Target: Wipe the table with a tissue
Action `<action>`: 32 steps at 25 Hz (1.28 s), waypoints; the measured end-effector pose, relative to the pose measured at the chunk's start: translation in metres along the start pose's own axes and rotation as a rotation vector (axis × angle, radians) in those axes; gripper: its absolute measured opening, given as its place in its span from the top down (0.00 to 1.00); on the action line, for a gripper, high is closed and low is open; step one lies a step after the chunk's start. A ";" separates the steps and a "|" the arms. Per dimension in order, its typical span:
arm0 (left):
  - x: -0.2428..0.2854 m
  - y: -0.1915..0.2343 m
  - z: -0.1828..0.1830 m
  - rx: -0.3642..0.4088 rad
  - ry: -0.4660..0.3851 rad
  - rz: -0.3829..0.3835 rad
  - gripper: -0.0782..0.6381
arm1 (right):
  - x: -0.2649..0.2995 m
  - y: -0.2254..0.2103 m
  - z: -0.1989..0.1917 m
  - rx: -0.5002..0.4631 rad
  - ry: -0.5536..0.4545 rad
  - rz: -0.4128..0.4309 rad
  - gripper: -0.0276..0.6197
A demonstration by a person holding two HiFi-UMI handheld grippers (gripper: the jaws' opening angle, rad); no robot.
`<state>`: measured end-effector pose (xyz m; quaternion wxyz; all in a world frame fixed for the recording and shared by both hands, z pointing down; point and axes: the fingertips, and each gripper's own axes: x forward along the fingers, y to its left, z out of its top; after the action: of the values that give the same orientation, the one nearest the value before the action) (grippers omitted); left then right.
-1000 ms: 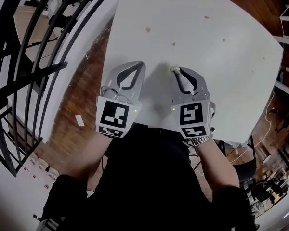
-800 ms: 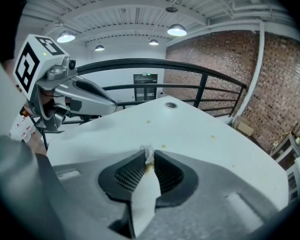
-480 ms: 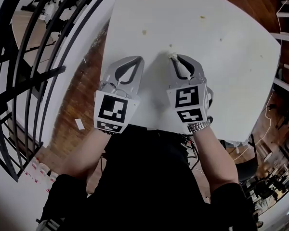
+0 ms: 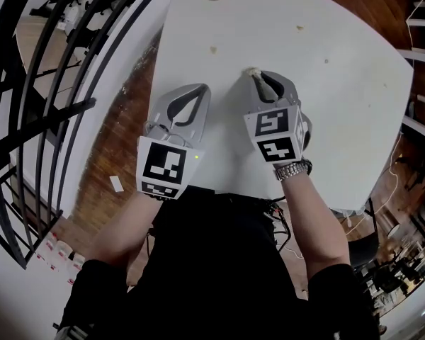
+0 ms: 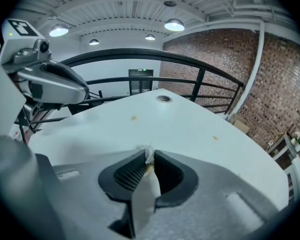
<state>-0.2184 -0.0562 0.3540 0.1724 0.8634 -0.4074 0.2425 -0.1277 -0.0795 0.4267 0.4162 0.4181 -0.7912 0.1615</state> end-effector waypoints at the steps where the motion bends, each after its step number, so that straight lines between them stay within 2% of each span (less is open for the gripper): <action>1: -0.001 0.000 0.000 -0.001 0.000 0.001 0.87 | 0.002 0.000 -0.001 0.003 0.006 -0.001 0.89; 22: -0.007 0.019 -0.003 -0.005 -0.008 0.010 0.87 | 0.020 0.001 0.015 0.047 -0.018 -0.011 0.89; 32: -0.012 0.027 -0.009 -0.010 -0.016 0.004 0.87 | 0.003 0.022 0.039 0.061 -0.080 0.002 0.89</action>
<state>-0.2489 -0.0608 0.3574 0.1732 0.8636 -0.4116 0.2340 -0.1666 -0.0913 0.4077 0.3711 0.4360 -0.8023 0.1688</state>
